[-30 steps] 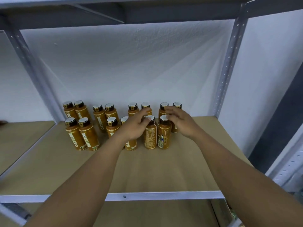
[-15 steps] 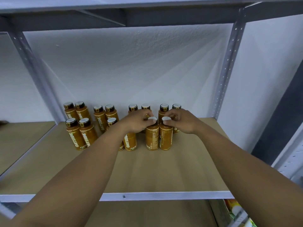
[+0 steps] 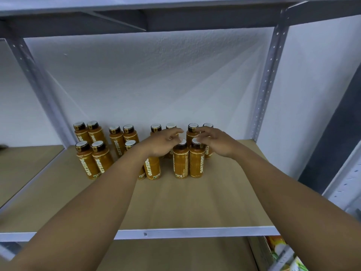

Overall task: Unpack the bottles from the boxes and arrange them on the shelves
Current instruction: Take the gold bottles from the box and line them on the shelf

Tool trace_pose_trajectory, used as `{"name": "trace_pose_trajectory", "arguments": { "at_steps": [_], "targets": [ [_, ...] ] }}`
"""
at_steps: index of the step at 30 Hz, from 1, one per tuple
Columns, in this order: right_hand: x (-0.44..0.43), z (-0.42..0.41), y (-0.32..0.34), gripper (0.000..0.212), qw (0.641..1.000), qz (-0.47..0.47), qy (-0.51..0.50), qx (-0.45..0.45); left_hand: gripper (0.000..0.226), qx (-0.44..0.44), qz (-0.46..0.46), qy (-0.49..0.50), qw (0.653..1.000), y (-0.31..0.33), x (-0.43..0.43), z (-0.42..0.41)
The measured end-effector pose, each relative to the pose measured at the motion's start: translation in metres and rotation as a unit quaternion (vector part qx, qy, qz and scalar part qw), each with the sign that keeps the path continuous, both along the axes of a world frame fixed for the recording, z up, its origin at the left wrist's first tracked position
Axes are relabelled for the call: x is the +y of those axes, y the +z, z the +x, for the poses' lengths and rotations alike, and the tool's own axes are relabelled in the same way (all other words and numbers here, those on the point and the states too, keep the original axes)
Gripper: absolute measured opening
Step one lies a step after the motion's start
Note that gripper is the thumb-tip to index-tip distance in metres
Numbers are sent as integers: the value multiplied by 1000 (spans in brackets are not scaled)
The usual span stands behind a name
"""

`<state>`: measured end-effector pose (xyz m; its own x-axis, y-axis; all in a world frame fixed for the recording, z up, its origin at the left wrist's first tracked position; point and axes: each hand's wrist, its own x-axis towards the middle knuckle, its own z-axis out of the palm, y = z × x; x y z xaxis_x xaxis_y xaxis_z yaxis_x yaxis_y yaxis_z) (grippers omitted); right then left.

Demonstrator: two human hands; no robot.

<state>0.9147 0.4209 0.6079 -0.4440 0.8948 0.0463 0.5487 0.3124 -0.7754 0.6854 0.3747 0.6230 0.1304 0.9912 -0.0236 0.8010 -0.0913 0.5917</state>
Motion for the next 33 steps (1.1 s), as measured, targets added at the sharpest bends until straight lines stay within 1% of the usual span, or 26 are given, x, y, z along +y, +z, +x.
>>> {"name": "trace_pose_trajectory", "arguments": {
  "at_steps": [3,5,7,14,22,29,31,33],
  "targets": [
    [4,1,2,45,998,-38,42,-18,48,35,-39,-28,998,5,2,-1],
    [5,2,2,45,997,-41,55,-24,48,75,-41,-45,995,5,4,0],
    [3,2,2,47,997,-43,57,-16,49,90,-34,-49,994,4,4,0],
    [2,1,0,47,998,-33,59,-7,47,77,-23,-44,996,2,3,0],
    [3,4,-11,36,999,8,49,-5,43,83,2,-22,996,0,-4,4],
    [5,4,-17,27,999,36,36,-9,34,68,60,15,996,-15,-8,10],
    [5,4,-17,28,998,40,36,-14,37,64,66,22,996,-18,-10,11],
    [5,4,-17,32,998,42,35,-24,48,61,60,20,996,-17,-10,11]
  ]
}}
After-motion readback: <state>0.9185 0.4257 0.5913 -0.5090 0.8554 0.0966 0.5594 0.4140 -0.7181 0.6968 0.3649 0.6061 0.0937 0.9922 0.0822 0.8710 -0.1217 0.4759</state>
